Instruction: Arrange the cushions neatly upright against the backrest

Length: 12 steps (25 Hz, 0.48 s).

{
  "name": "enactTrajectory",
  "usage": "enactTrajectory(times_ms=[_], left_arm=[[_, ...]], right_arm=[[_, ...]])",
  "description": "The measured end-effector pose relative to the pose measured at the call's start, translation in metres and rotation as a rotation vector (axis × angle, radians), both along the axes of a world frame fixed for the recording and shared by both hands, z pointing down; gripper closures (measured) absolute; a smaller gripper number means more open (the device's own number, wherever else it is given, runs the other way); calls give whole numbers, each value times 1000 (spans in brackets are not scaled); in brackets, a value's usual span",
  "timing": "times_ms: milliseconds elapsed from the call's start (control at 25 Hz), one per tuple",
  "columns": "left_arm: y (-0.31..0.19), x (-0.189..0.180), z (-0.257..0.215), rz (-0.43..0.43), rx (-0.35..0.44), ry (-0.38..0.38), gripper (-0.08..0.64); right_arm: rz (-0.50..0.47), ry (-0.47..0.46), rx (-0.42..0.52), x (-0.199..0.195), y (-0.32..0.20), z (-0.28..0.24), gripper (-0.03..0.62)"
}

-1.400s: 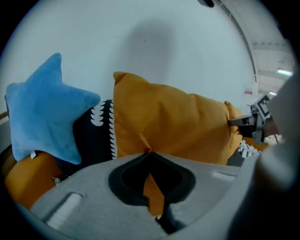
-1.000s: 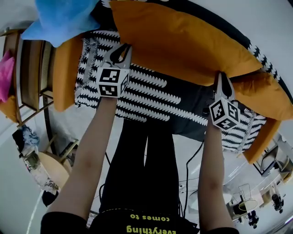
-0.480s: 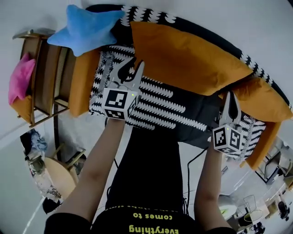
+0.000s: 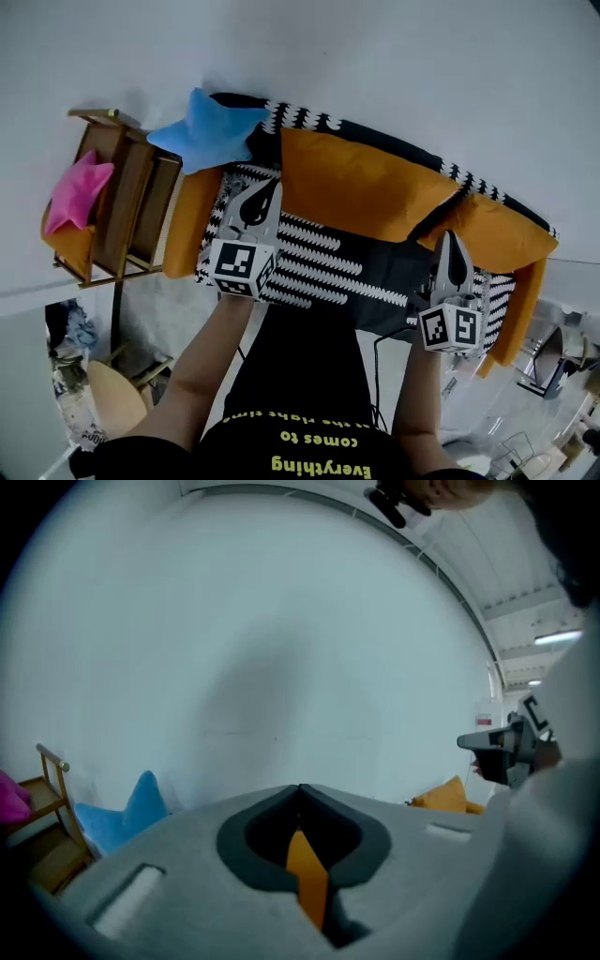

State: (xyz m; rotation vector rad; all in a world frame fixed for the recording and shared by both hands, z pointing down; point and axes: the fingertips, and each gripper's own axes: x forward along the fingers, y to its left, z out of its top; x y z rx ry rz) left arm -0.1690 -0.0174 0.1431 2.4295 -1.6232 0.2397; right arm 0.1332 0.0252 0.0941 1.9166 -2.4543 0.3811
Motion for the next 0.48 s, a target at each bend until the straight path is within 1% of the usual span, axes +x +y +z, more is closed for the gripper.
enactTrajectory(times_ms=[80, 160, 280, 360, 480], left_arm=[[8, 0, -33, -3, 24, 43, 560], [16, -1, -63, -3, 49, 60, 560], [25, -7, -98, 2, 88, 52, 560], [32, -14, -111, 7, 102, 43, 560], [45, -20, -125, 20, 112, 42, 560]], right_arm=[[-2, 4, 16, 4, 14, -25, 580], [-12, -11, 22, 6, 26, -43, 580], [-41, -25, 32, -5, 36, -65, 580], [-56, -20, 63, -17, 41, -81, 580], [-71, -42, 110, -30, 47, -103, 580]])
